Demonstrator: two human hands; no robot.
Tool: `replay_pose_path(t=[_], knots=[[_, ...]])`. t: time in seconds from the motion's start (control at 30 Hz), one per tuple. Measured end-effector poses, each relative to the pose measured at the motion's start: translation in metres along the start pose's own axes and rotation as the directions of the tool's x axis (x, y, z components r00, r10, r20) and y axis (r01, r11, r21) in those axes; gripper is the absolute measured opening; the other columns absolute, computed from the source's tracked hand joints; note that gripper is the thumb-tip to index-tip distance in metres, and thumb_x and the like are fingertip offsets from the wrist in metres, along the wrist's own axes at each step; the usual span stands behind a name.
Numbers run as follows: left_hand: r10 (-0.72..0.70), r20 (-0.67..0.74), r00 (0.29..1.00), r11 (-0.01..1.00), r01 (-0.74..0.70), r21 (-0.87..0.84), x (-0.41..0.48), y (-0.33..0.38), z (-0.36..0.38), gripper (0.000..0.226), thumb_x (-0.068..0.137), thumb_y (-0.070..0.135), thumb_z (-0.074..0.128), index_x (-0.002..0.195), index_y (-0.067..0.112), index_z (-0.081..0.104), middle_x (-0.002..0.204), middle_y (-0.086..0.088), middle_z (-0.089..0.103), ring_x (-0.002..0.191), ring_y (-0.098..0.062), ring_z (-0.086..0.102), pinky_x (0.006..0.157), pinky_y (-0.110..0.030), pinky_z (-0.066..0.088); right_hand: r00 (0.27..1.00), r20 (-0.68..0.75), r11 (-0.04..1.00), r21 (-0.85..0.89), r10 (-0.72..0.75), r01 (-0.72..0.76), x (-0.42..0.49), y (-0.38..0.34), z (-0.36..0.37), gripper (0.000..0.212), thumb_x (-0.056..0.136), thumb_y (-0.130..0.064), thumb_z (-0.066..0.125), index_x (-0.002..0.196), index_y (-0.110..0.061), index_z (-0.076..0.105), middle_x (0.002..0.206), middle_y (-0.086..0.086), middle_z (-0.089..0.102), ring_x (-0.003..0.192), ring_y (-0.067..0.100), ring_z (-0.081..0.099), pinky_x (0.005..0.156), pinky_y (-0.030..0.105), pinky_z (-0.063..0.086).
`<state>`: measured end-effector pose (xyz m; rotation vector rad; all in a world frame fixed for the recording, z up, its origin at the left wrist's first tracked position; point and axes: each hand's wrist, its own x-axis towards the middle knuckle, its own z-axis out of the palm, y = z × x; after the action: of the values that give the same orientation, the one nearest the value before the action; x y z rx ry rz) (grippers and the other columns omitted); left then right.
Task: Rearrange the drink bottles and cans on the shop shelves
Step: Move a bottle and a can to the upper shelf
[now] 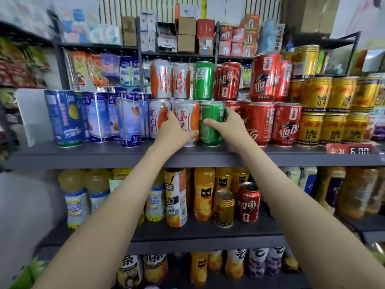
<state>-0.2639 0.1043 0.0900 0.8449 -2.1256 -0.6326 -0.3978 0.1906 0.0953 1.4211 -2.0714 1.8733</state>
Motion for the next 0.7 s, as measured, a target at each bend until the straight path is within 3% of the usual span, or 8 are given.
replay_pose_path(t=[0.13, 0.2, 0.27, 0.33, 0.43, 0.57, 0.7], knots=[[0.058, -0.093, 0.994, 0.995, -0.05, 0.084, -0.01, 0.006, 0.007, 0.09, 0.081, 0.035, 0.071, 0.145, 0.004, 0.016, 0.14, -0.02, 0.038, 0.128, -0.034, 0.04, 0.102, -0.043, 0.036, 1.0, 0.025, 0.991, -0.135, 0.0, 0.004, -0.012, -0.004, -0.008, 0.062, 0.078, -0.025, 0.077, 0.13, -0.011, 0.046, 0.126, 0.004, 0.059, 0.11, 0.014, 0.055, 0.089, 0.023, 0.043], [0.204, -0.237, 0.95, 0.97, -0.163, 0.183, -0.024, 0.019, 0.013, 0.083, 0.087, 0.025, 0.065, 0.147, 0.002, 0.013, 0.145, -0.022, 0.03, 0.134, -0.036, 0.029, 0.109, -0.044, 0.028, 0.996, -0.041, 0.983, -0.168, -0.084, 0.076, -0.024, -0.006, -0.009, 0.063, 0.082, -0.023, 0.073, 0.135, -0.01, 0.042, 0.131, 0.005, 0.056, 0.116, 0.015, 0.053, 0.093, 0.021, 0.04], [0.398, -0.316, 0.861, 0.915, -0.346, 0.21, -0.035, 0.031, 0.02, 0.058, 0.091, 0.011, 0.055, 0.142, 0.001, 0.029, 0.139, -0.022, 0.037, 0.13, -0.036, 0.034, 0.107, -0.043, 0.03, 0.973, -0.132, 0.964, -0.216, -0.188, 0.157, -0.037, -0.007, -0.015, 0.05, 0.089, -0.019, 0.063, 0.135, -0.009, 0.046, 0.127, 0.006, 0.058, 0.114, 0.016, 0.054, 0.096, 0.022, 0.041], [0.547, -0.294, 0.783, 0.837, -0.502, 0.218, -0.042, 0.042, 0.031, 0.043, 0.091, 0.001, 0.051, 0.133, 0.001, 0.043, 0.126, -0.022, 0.049, 0.119, -0.037, 0.043, 0.1, -0.046, 0.037, 0.936, -0.207, 0.936, -0.27, -0.286, 0.227, -0.051, -0.005, -0.032, 0.034, 0.093, -0.013, 0.056, 0.127, -0.007, 0.054, 0.118, 0.008, 0.061, 0.106, 0.018, 0.057, 0.093, 0.028, 0.046], [0.6, -0.205, 0.773, 0.8, -0.57, 0.188, -0.048, 0.063, 0.052, 0.04, 0.09, 0.004, 0.055, 0.129, 0.001, 0.047, 0.119, -0.02, 0.054, 0.113, -0.036, 0.047, 0.095, -0.046, 0.04, 0.903, -0.227, 0.898, -0.342, -0.366, 0.278, -0.065, 0.0, -0.073, 0.027, 0.091, -0.01, 0.056, 0.117, -0.005, 0.059, 0.111, 0.008, 0.063, 0.101, 0.019, 0.058, 0.087, 0.028, 0.047], [0.643, -0.099, 0.76, 0.765, -0.631, 0.128, -0.062, 0.112, 0.096, 0.033, 0.092, 0.009, 0.053, 0.125, 0.007, 0.052, 0.115, -0.014, 0.057, 0.108, -0.032, 0.051, 0.086, -0.041, 0.043, 0.908, -0.25, 0.878, -0.432, -0.336, 0.206, -0.077, 0.011, -0.145, 0.022, 0.09, -0.014, 0.059, 0.111, -0.008, 0.06, 0.102, 0.004, 0.063, 0.089, 0.015, 0.058, 0.079, 0.029, 0.049], [0.661, -0.046, 0.749, 0.75, -0.658, 0.069, -0.081, 0.171, 0.154, 0.029, 0.093, 0.012, 0.052, 0.122, 0.01, 0.053, 0.114, -0.01, 0.057, 0.105, -0.03, 0.053, 0.082, -0.041, 0.043, 0.926, -0.261, 0.864, -0.49, -0.273, 0.117, -0.095, 0.033, -0.232, 0.024, 0.089, -0.014, 0.059, 0.113, -0.008, 0.06, 0.099, 0.001, 0.061, 0.087, 0.012, 0.055, 0.081, 0.026, 0.048]])
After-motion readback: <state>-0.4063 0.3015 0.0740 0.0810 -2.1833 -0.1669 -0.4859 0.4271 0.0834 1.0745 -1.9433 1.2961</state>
